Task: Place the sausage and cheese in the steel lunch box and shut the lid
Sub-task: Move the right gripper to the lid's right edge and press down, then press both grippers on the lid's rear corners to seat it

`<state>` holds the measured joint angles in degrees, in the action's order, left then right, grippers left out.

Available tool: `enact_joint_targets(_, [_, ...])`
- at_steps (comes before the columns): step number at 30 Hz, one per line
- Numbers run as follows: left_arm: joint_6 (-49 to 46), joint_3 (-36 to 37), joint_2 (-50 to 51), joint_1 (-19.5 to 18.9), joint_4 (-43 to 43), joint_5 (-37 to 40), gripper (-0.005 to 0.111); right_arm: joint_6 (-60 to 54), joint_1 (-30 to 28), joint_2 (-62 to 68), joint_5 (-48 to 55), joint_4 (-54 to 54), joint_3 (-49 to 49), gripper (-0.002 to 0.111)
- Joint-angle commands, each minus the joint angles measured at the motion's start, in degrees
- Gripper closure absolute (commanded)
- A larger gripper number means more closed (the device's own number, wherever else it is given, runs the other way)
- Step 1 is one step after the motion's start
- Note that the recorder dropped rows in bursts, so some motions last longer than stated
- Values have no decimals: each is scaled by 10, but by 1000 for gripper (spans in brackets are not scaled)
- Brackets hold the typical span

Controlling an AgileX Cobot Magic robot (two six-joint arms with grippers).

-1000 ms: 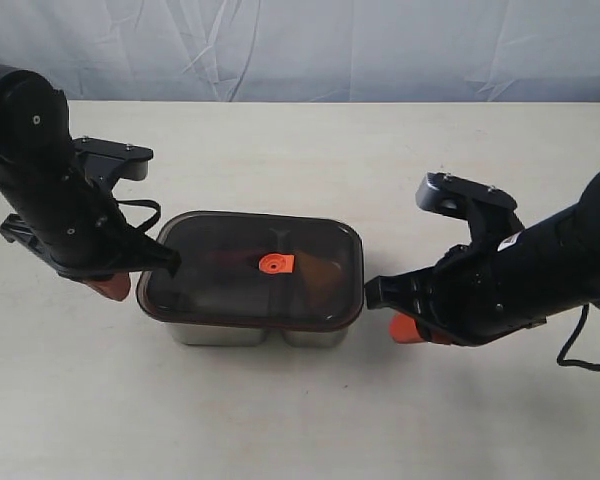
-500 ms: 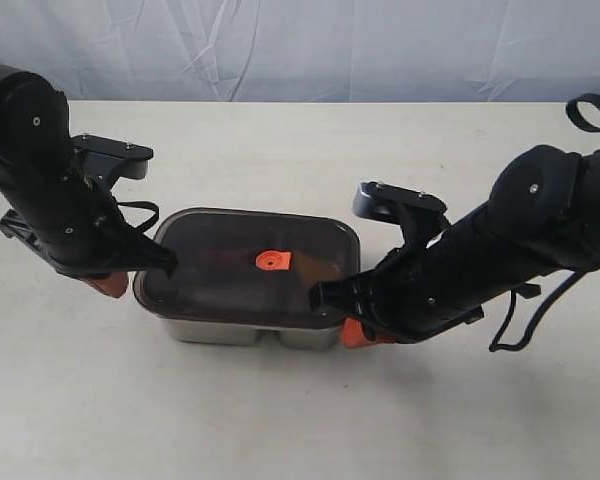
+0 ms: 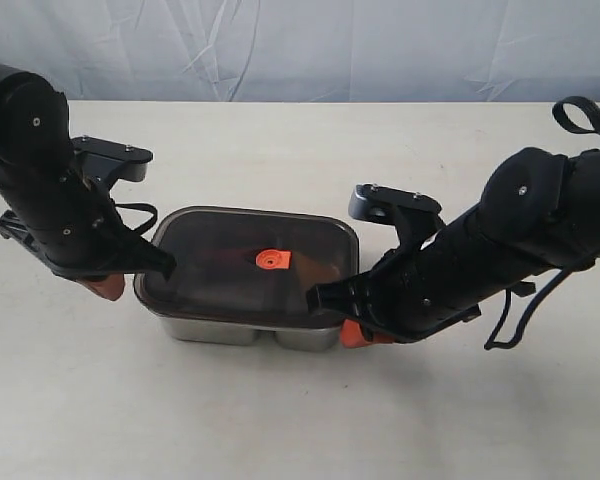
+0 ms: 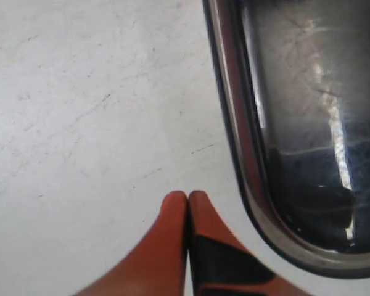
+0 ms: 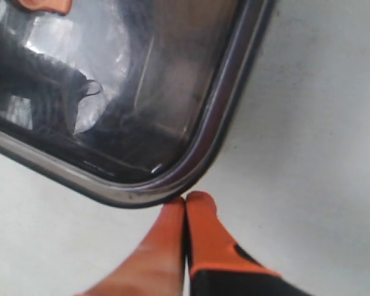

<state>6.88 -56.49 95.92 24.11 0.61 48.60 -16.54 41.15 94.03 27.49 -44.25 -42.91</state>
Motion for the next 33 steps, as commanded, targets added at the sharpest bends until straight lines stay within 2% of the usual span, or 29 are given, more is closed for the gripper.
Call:
enact_joint_targets(1, [-8, -3, -2, 4, 21, 3, 107, -4, 1, -1, -13, 7, -4, 109])
enact_joint_targets(5, [-26, -3, -2, 4, 33, 7, 107, 7, 1, -1, -9, 30, -4, 109])
enact_joint_targets(11, [-8, -3, -4, 4, -30, 24, 107, 105, -5, -6, -6, 150, -4, 109])
enact_joint_targets(17, [-4, -3, -46, -5, -32, -27, 107, 178, -12, -54, -20, 241, -9, 109])
enact_joint_targets(21, [-9, -11, -70, -6, -29, -36, 107, 189, -12, -69, -11, 262, -60, 109])
enact_joint_targets(27, [-78, -13, -70, -6, 61, -54, 107, 193, -12, -23, 42, 292, -167, 109])
enact_joint_targets(33, [-121, -13, -68, -6, 109, -64, 107, 197, -12, 48, 58, 307, -235, 109])
